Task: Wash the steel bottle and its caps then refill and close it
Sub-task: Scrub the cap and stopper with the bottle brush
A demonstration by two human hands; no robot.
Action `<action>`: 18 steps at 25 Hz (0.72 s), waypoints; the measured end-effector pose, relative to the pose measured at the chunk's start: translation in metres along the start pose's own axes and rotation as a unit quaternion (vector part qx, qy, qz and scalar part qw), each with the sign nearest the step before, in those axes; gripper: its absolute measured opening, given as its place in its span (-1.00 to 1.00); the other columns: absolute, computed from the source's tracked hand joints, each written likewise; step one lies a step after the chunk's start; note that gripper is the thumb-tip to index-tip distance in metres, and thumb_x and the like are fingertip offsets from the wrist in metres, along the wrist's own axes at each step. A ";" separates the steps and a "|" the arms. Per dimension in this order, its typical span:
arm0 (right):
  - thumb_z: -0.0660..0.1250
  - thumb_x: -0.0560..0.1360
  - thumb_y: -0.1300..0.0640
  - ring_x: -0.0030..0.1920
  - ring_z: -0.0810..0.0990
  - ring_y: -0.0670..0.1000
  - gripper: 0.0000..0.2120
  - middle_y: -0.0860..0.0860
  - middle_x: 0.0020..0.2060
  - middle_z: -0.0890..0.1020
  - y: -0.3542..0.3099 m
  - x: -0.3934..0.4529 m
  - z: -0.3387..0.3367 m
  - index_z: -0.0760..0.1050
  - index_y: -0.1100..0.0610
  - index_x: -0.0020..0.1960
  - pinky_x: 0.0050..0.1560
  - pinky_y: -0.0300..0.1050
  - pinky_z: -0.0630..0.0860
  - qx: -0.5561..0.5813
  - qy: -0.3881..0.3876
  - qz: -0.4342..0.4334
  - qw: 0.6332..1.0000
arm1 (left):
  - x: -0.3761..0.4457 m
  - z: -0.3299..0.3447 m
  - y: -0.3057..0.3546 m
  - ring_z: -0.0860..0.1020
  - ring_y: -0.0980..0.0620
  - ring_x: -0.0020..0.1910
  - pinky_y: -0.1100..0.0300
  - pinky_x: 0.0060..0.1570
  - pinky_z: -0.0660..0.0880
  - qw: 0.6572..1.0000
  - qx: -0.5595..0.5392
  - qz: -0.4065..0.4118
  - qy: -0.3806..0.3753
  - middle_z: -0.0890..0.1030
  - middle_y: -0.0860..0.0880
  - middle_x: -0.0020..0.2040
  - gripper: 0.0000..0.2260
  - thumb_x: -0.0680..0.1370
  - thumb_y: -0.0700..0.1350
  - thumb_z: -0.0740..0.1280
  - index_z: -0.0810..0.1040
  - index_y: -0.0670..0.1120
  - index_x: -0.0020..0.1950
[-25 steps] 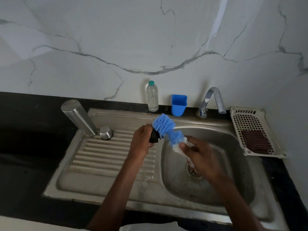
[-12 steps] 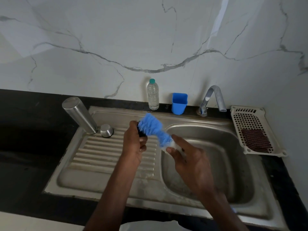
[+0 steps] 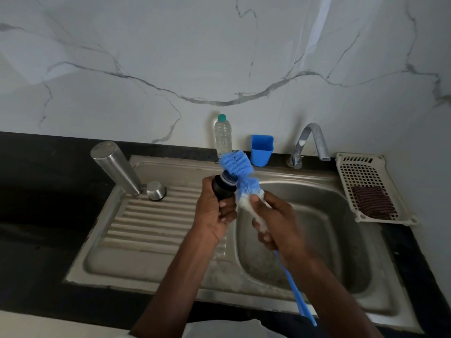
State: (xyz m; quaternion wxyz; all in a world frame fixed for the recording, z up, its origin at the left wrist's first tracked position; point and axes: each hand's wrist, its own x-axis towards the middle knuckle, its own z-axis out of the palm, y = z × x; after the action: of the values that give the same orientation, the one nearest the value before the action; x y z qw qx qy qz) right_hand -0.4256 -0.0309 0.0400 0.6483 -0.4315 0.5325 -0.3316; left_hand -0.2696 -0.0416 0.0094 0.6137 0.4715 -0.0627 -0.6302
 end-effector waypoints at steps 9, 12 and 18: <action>0.25 0.60 -0.07 -0.64 0.20 -0.19 -0.78 -0.03 -0.43 0.33 -0.007 -0.005 -0.013 0.52 0.08 0.05 -0.65 -0.36 0.00 0.197 -0.202 0.251 0.926 | -0.002 0.004 0.000 0.37 0.15 -0.46 0.29 -0.50 0.25 0.958 0.138 0.214 0.132 0.43 0.09 -0.41 -0.68 0.74 0.03 0.09 0.41 -0.04 -0.15; 0.26 0.64 -0.07 -0.61 0.21 -0.16 -0.71 0.00 -0.42 0.38 -0.002 -0.007 -0.015 0.52 0.03 0.28 -0.63 -0.37 0.06 0.156 -0.134 0.200 0.958 | 0.001 0.001 0.004 0.39 0.14 -0.45 0.28 -0.50 0.26 0.952 0.217 0.198 0.087 0.48 0.06 -0.38 -0.69 0.71 0.09 0.14 0.46 -0.04 -0.12; 0.36 0.62 -0.07 -0.43 0.56 -0.19 -0.80 -0.15 -0.37 0.63 -0.025 -0.016 -0.040 0.60 -0.20 0.23 -0.37 -0.27 0.47 -0.334 0.031 -0.109 0.936 | 0.004 -0.006 -0.003 0.55 0.11 -0.28 0.18 -0.34 0.49 0.895 0.358 0.253 0.084 0.59 0.00 -0.24 -0.72 0.72 -0.01 0.19 0.54 -0.14 -0.05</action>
State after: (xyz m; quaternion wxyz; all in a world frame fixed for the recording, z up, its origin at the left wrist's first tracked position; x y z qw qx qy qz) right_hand -0.4672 -0.0355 0.0669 0.4100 -0.6676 0.5825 -0.2166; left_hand -0.2669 -0.0415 0.0018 0.5451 0.6788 -0.3495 -0.3464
